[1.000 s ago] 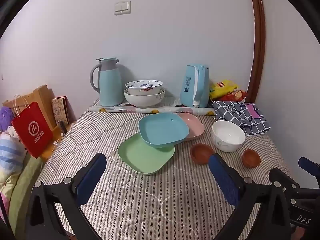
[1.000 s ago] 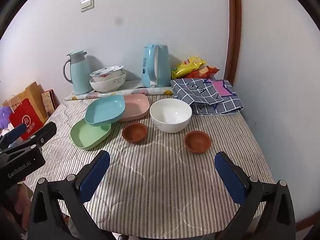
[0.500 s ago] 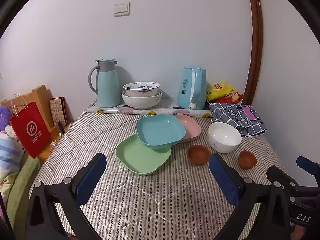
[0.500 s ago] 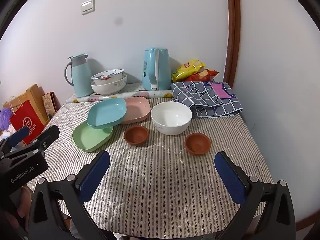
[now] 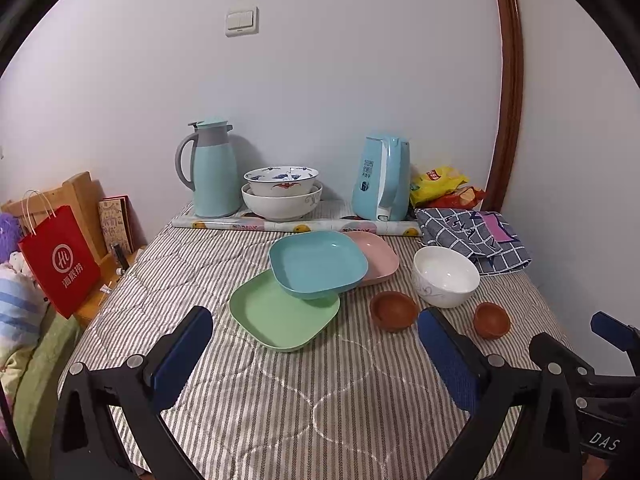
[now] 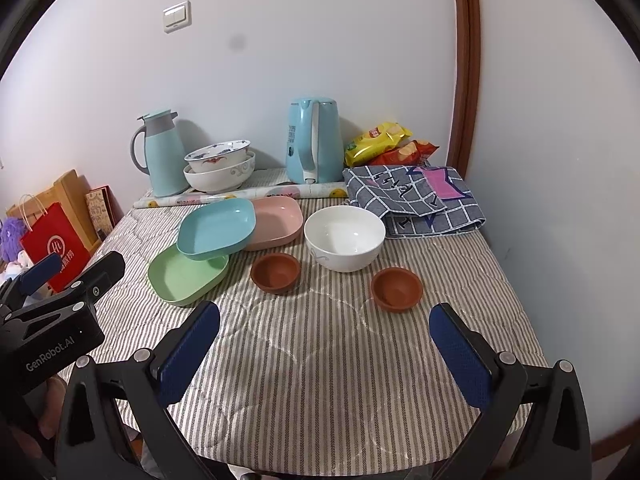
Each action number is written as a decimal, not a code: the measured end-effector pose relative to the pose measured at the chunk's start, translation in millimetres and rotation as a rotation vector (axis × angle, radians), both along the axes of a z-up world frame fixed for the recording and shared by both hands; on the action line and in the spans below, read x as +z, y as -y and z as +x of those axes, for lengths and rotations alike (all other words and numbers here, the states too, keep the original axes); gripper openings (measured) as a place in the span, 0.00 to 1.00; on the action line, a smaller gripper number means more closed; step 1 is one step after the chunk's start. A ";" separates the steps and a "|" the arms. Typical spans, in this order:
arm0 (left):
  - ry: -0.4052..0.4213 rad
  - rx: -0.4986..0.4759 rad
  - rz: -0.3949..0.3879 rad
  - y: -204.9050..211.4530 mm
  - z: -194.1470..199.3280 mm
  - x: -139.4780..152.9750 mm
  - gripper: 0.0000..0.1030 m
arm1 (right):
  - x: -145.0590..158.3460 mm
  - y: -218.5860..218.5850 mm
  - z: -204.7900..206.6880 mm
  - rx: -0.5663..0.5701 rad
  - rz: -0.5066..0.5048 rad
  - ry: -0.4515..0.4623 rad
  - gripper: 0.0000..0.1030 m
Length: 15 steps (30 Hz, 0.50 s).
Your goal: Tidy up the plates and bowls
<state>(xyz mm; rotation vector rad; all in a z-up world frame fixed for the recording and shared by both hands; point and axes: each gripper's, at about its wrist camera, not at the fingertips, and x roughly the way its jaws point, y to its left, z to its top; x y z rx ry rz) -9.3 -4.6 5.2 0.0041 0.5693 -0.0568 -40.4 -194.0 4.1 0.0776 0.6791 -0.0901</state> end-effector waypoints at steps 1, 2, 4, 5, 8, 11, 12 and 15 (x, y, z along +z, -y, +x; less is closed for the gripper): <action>0.000 0.000 -0.001 -0.1 0.2 0.5 1.00 | 0.0 -0.6 -0.5 0.000 -0.001 0.001 1.00; 0.000 0.000 -0.002 -0.3 0.7 1.1 1.00 | 0.2 -0.6 -1.0 0.000 -0.001 0.002 1.00; 0.001 0.002 -0.003 -0.4 0.8 1.5 1.00 | 0.9 -0.2 -1.6 -0.001 0.000 0.004 1.00; 0.001 0.002 -0.003 -0.3 1.4 2.0 1.00 | 1.5 0.0 -1.7 -0.002 0.002 0.005 1.00; 0.001 0.002 -0.004 -0.7 1.1 2.2 1.00 | 1.7 -0.9 -3.1 -0.002 -0.001 0.009 1.00; 0.000 0.004 -0.003 -1.0 1.6 2.8 1.00 | 1.7 -1.1 -3.6 -0.003 -0.002 0.010 1.00; -0.001 0.004 -0.004 -1.6 1.8 3.1 1.00 | 1.6 -1.1 -3.6 -0.003 -0.002 0.009 1.00; -0.001 0.004 -0.005 -1.9 1.7 3.3 1.00 | 2.4 -1.0 -4.3 -0.001 0.000 0.012 1.00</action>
